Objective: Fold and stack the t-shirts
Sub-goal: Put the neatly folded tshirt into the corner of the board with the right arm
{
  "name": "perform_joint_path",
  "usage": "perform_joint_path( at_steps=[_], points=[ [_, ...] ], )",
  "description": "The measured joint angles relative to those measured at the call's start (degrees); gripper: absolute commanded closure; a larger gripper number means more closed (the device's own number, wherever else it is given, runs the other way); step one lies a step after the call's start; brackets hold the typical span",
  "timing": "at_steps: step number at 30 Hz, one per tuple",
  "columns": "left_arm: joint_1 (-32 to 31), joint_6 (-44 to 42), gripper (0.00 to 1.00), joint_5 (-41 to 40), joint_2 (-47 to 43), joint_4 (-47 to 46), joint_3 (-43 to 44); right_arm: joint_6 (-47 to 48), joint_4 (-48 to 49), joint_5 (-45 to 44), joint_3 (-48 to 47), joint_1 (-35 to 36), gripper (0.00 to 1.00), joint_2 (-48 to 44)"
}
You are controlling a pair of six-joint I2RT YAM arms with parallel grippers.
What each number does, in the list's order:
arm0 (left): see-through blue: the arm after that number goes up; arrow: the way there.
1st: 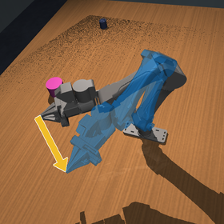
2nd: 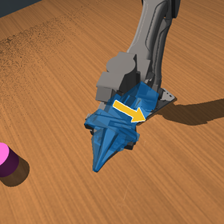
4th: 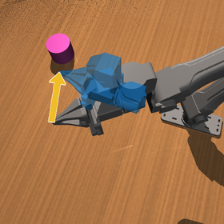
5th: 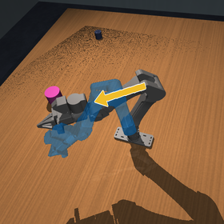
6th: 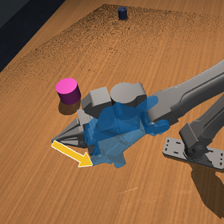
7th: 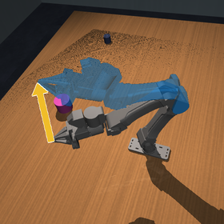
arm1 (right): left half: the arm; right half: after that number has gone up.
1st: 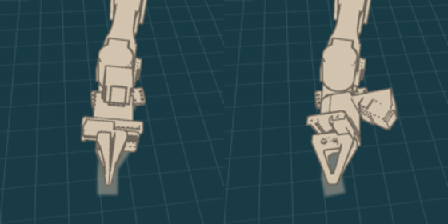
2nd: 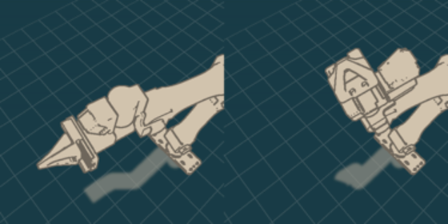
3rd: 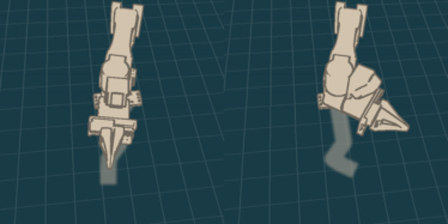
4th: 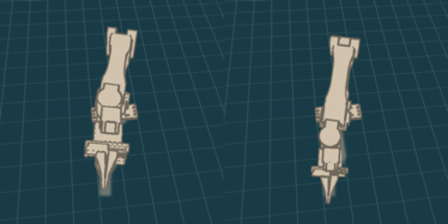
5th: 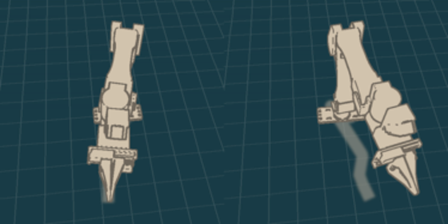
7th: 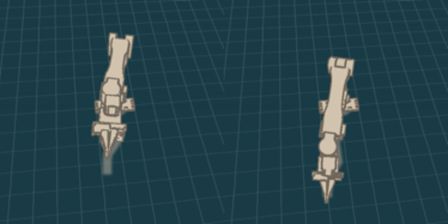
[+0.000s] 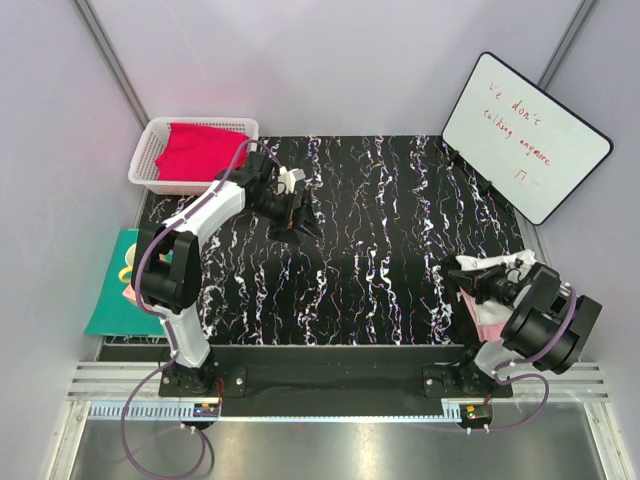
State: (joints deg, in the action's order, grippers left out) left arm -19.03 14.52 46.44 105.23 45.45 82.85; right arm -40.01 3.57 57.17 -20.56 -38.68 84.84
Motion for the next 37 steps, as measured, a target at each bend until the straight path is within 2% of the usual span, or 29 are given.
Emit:
perform_joint_path(
  at_steps=[3,7,8,9,10,11,12,15,17,21,27,31,37],
  points=[
    [0.00,0.00,0.01,0.00,0.00,0.00,0.00,0.24,-4.48,-0.15,-0.83,0.11,1.00,-3.06],
    [0.00,-0.07,0.01,-0.20,0.00,0.00,0.00,-0.81,-19.98,-1.33,-4.79,0.70,1.00,-11.78],
    [0.00,-0.15,0.01,-0.33,-0.07,0.00,0.00,-0.31,-24.61,-2.36,-7.72,1.60,0.95,-13.64],
    [0.00,-0.24,0.01,-0.44,-0.13,0.00,0.00,0.20,-28.59,-3.34,-11.82,2.93,0.77,-14.45],
    [0.00,-0.50,0.01,-0.92,-0.31,0.02,0.00,0.74,-31.30,-4.61,-16.44,4.81,0.65,-14.60],
    [0.00,-0.79,0.01,-2.05,-0.66,0.15,-0.02,1.20,-33.62,-6.21,-21.29,6.88,0.57,-14.60],
    [0.00,-1.07,0.01,-3.21,-1.09,0.35,-0.02,1.90,-35.32,-8.11,-26.08,8.92,0.31,-14.60],
    [0.00,-1.70,0.01,-8.31,-3.10,1.46,-0.02,5.09,-41.31,-16.28,-40.19,15.85,0.09,-13.64],
    [0.00,-2.16,0.01,-11.26,-4.31,2.27,0.00,7.50,-44.68,-22.71,-48.78,20.81,0.02,-10.69],
    [0.00,-2.69,0.01,-16.72,-5.03,4.17,0.00,11.93,-49.40,-35.52,-59.47,29.05,0.00,-1.62],
    [0.04,-2.80,0.01,-22.69,-5.03,6.43,0.00,17.05,-53.77,-51.82,-65.88,39.23,0.00,14.05],
    [0.76,-2.80,0.01,-24.70,-5.03,7.26,-0.09,19.67,-54.66,-57.92,-69.79,44.74,0.00,22.49],
    [2.51,-3.43,0.01,-25.75,-5.01,7.52,-0.37,21.90,-54.90,-60.83,-75.12,48.04,0.00,27.76]
  ],
)
